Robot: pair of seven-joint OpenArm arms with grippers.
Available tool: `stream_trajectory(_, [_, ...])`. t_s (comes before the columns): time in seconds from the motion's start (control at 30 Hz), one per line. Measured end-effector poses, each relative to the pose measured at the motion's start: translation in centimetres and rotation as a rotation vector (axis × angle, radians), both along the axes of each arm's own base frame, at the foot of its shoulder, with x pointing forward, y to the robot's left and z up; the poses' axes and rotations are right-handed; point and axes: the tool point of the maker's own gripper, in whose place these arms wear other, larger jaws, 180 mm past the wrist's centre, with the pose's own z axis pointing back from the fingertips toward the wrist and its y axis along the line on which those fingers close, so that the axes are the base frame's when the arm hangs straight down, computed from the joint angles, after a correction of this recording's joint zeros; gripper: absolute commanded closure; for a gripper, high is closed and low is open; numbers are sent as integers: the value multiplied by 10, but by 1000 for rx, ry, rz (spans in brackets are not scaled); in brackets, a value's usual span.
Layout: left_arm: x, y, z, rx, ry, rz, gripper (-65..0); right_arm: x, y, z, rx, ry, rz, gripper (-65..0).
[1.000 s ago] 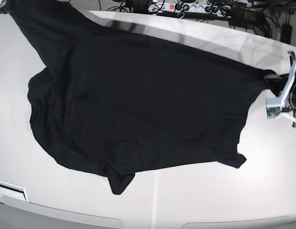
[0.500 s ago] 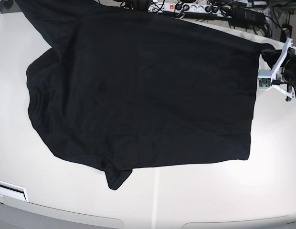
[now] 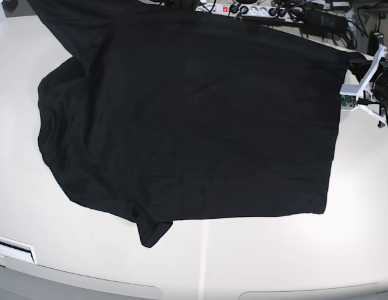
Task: Layout the t-shirt on the table in an organized manner, then fold the t-shirt properly
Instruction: 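Lay the shirt flat and bring the right gripper to its collar corner, then hold the shirt's collar-side corners with both grippers and pull them apart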
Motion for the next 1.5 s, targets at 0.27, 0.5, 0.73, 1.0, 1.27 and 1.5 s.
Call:
stream_trajectory(0.27, [3, -9, 0, -47, -15, 10, 0, 18, -1, 4, -3, -101, -14, -407])
stream_trajectory(0.5, [10, -11, -4, -91, -33, 57, 0, 68, -6, 19, -7, -350, -82, -405])
stream_trajectory(0.73, [16, 5, -29, -60, -9, 160, 0, 114, 2, -16, 184, -443, -166, -404])
stream_trajectory(1.0, [17, 12, -50, -55, 25, 247, 0, 126, 31, -76, 380, -368, -151, -402])
stream_trajectory(1.27, [17, 13, -50, -54, 25, 247, 0, 133, 4, -126, 205, -290, -259, -402])
stream_trajectory(1.5, [17, 12, -50, -57, 25, 249, 0, 124, -8, -143, 170, -252, -320, -402])
